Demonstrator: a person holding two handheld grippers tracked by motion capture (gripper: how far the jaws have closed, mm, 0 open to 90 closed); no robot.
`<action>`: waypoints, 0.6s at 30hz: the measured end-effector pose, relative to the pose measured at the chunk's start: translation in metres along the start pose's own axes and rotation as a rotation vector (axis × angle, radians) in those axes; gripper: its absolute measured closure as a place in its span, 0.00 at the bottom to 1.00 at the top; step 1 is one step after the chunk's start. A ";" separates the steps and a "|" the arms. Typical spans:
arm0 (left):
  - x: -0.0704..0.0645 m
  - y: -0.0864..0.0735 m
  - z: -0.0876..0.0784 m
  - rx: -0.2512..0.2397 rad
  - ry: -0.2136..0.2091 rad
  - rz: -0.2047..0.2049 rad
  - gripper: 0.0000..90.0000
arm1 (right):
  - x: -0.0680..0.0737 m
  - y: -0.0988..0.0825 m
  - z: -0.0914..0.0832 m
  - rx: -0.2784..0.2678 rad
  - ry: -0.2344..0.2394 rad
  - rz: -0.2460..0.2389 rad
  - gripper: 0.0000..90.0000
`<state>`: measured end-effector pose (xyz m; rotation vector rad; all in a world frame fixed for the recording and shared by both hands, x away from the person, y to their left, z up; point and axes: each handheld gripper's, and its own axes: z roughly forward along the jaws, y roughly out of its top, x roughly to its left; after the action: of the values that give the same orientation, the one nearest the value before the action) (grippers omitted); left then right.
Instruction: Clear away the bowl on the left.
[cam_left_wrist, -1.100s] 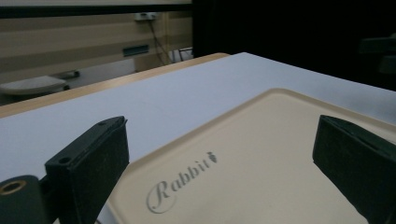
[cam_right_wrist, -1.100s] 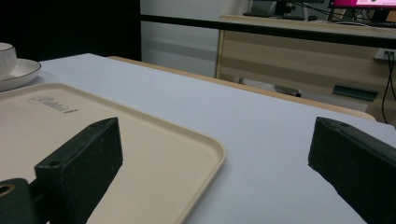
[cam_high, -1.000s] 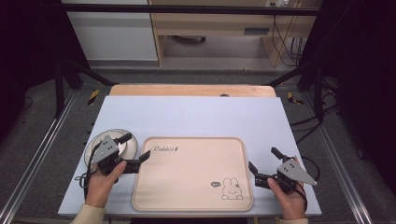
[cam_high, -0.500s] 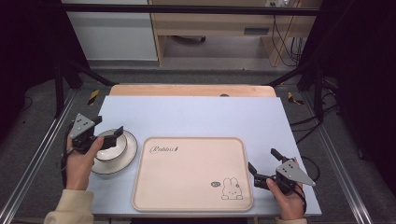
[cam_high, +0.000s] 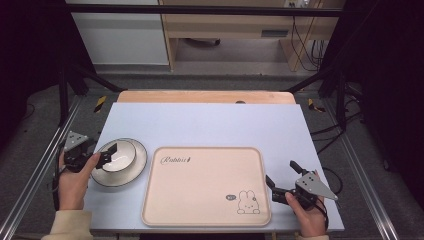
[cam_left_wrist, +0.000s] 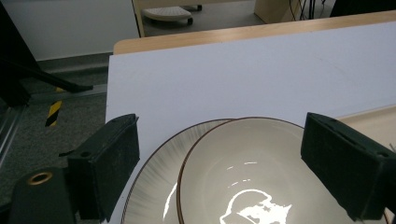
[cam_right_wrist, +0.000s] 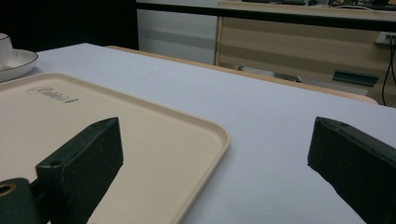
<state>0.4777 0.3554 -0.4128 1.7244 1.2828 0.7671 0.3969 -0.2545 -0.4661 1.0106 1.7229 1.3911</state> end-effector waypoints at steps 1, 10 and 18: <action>0.000 0.000 0.001 0.008 0.006 -0.001 0.14 | -0.001 0.000 0.000 0.001 0.000 0.001 0.04; 0.003 -0.005 0.003 0.115 0.035 -0.014 0.25 | 0.003 0.001 0.004 0.013 0.007 -0.007 0.04; 0.008 -0.011 0.008 0.198 0.035 -0.042 0.31 | 0.003 0.000 0.004 0.012 0.007 -0.004 0.04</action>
<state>0.4813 0.3624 -0.4263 1.8400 1.4551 0.6670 0.3990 -0.2505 -0.4665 1.0096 1.7394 1.3844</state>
